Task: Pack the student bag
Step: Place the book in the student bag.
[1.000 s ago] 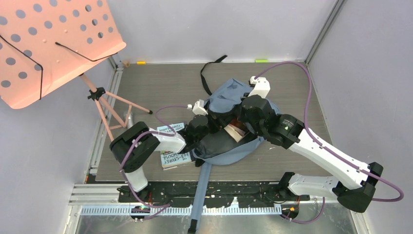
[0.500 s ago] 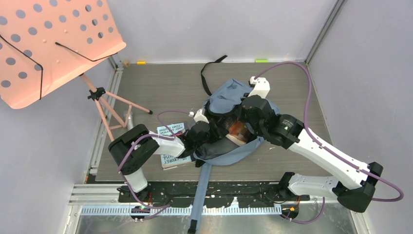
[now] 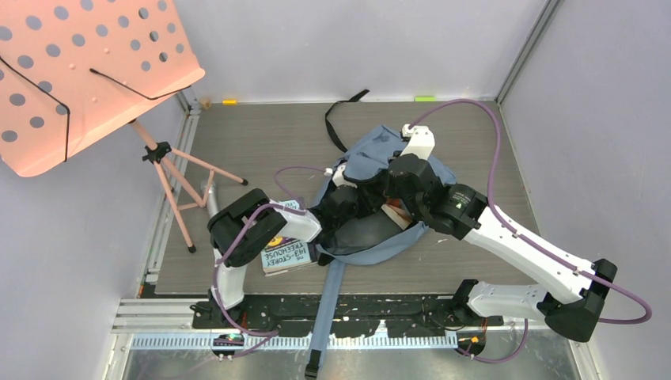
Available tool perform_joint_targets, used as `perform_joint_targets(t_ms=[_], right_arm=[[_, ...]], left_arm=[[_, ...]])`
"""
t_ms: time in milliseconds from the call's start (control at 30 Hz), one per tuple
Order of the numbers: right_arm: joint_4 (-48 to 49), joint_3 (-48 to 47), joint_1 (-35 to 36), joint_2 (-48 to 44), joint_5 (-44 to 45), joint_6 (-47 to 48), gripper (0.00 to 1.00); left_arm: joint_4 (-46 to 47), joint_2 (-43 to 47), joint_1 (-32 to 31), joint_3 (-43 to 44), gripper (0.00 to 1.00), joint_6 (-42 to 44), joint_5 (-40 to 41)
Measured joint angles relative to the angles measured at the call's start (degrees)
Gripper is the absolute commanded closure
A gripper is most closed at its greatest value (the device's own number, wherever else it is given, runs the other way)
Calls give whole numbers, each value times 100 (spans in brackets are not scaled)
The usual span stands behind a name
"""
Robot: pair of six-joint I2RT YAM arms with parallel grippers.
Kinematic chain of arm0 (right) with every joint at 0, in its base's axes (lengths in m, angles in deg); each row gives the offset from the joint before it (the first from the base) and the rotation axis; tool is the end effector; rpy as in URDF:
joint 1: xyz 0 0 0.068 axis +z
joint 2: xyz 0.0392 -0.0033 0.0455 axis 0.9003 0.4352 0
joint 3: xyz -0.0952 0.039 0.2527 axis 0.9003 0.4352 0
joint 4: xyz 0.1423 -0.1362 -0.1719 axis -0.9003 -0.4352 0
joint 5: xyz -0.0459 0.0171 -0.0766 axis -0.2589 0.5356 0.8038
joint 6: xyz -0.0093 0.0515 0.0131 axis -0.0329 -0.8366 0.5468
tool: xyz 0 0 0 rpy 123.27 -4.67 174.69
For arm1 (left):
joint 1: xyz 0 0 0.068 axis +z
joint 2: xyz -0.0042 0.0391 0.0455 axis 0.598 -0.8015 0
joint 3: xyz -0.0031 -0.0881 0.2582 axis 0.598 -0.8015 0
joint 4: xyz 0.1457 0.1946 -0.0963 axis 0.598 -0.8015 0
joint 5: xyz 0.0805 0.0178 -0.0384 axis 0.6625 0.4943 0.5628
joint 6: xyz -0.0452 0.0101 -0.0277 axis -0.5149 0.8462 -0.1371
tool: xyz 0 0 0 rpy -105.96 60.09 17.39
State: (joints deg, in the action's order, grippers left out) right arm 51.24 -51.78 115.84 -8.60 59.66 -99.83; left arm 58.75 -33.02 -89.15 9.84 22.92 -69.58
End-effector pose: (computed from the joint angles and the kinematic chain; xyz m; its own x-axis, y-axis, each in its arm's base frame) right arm 0.1620 0.1707 0.3732 -0.4455 0.1172 -0.8876 -0.0981 0.9790 0.1785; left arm 0.2452 -0.3075 0.1421 -0.6893 -0.5181 -0.5064 0.1362 0.5938 -0.7930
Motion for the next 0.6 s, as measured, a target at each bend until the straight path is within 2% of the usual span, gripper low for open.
perform_joint_targets(t_ms=[133, 233, 433, 600], right_arm=[[7, 0, 0, 2, 90, 9, 100], [9, 0, 0, 15, 181, 11, 100], [-11, -15, 0, 133, 433, 66, 100], [-87, -44, -44, 221, 597, 111, 100]], left_arm=[[109, 15, -2, -59, 33, 282, 42], [181, 190, -2, -321, 22, 577, 26], [-35, 1266, -2, -855, 13, 1266, -269], [-1005, 2833, -7, -1012, 5, 1810, -619]])
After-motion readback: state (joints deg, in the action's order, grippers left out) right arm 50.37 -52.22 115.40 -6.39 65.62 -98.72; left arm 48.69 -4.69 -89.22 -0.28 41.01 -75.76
